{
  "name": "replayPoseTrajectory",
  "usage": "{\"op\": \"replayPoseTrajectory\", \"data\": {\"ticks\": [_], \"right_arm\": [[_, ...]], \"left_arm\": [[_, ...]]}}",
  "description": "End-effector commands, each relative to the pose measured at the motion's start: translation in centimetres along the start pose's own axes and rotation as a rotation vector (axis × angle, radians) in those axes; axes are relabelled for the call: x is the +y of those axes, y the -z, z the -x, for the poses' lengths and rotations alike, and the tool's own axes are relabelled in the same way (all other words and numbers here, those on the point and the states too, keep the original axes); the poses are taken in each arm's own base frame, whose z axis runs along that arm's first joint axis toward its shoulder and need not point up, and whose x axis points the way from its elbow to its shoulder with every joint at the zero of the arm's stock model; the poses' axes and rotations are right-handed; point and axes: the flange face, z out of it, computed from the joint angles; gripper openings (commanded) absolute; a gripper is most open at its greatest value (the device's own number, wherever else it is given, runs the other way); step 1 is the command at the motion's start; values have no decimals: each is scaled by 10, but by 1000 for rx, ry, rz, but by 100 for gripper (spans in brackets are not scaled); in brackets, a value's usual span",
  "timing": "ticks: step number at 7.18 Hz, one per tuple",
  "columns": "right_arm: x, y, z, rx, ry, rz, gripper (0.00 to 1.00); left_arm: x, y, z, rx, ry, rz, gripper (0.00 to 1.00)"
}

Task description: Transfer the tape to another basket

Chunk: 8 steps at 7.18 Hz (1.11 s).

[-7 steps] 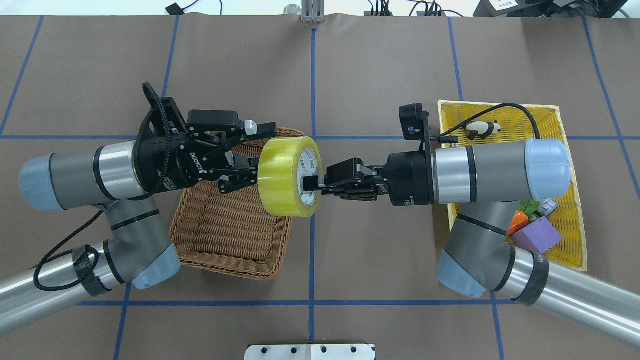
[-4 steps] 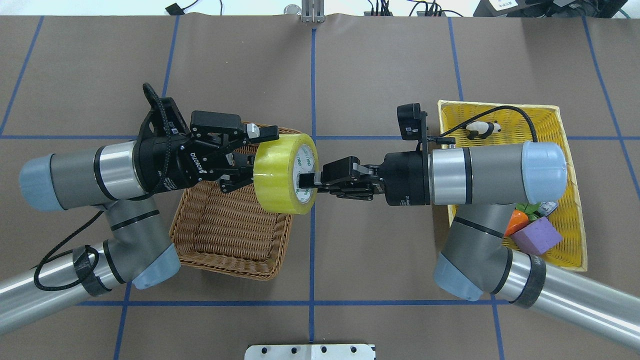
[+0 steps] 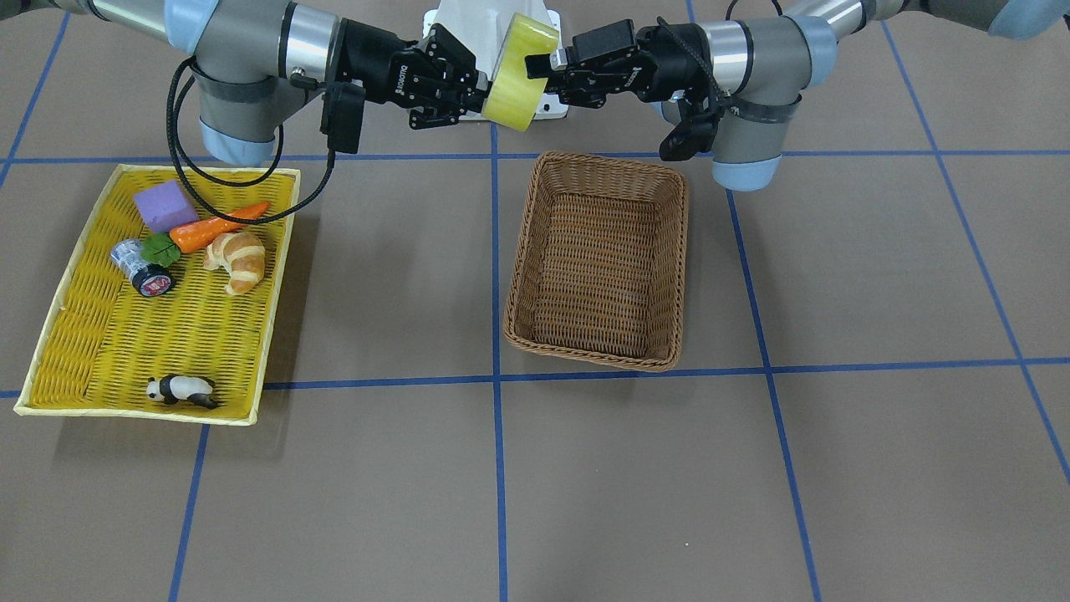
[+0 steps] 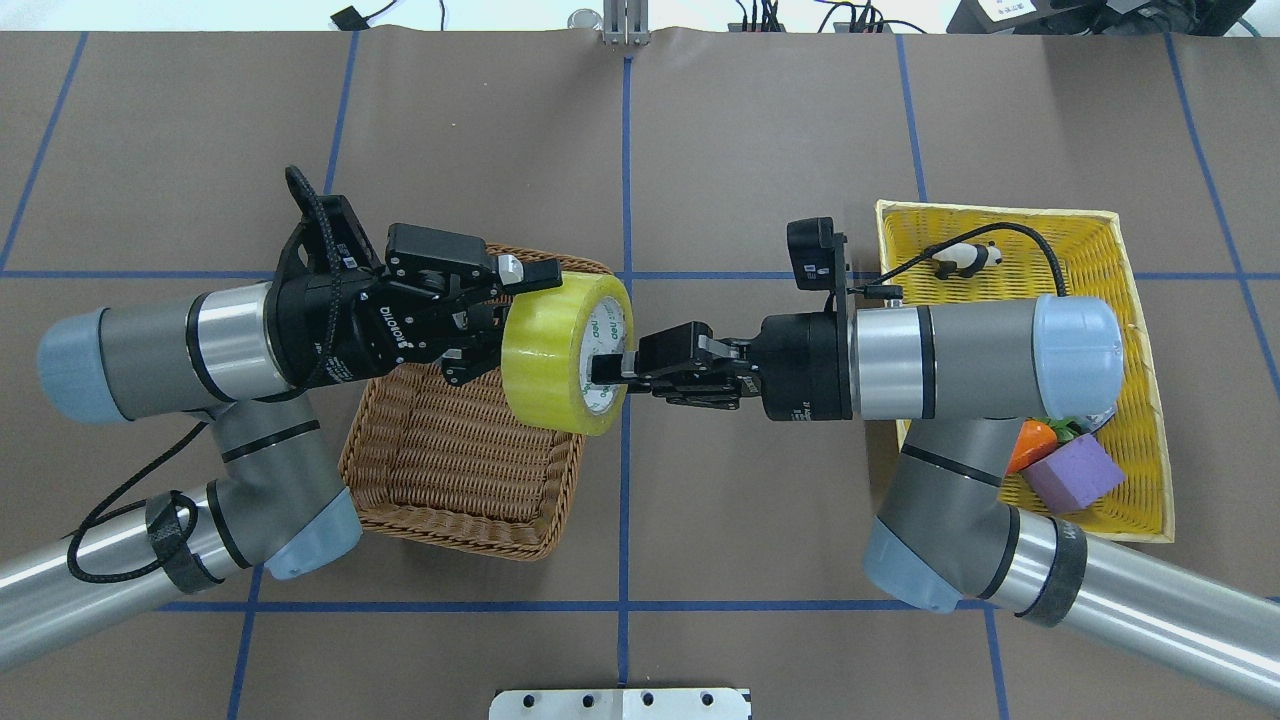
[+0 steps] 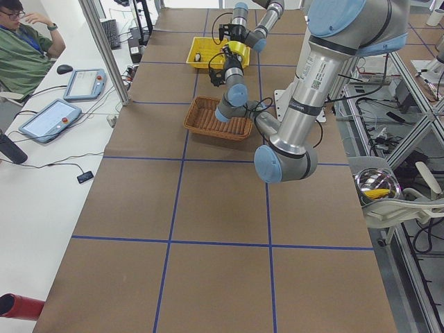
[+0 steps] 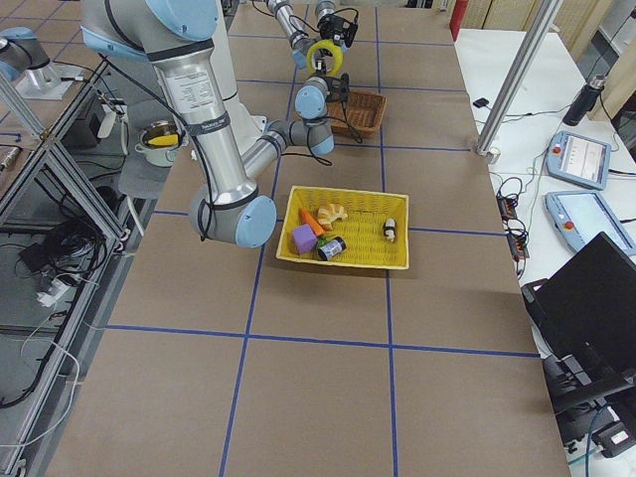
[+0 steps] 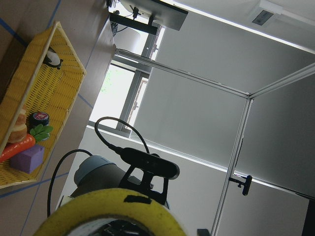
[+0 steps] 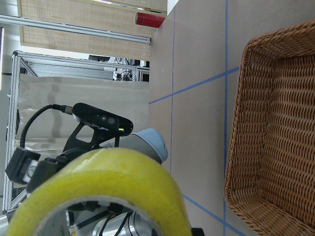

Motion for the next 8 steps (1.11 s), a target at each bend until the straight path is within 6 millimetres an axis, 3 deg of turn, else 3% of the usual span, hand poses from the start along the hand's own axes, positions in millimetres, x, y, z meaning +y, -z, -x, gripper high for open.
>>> {"op": "replayPoseTrajectory", "data": {"ticks": [1,2,6,8], "right_arm": [[2,1,-4,6,-12,3,62],[2,0,-2,2,-91,3,99],[1,8,-4,7,-124,-4,100],[-18,33,-18,46,-107,-43,100]], "left_arm": [[0,1,0,2,2,1,0],[0,2,0,1,4,0,0],[1,6,1,-8,10,5,0],[-2,18,9,-32,13,-8,0]]}}
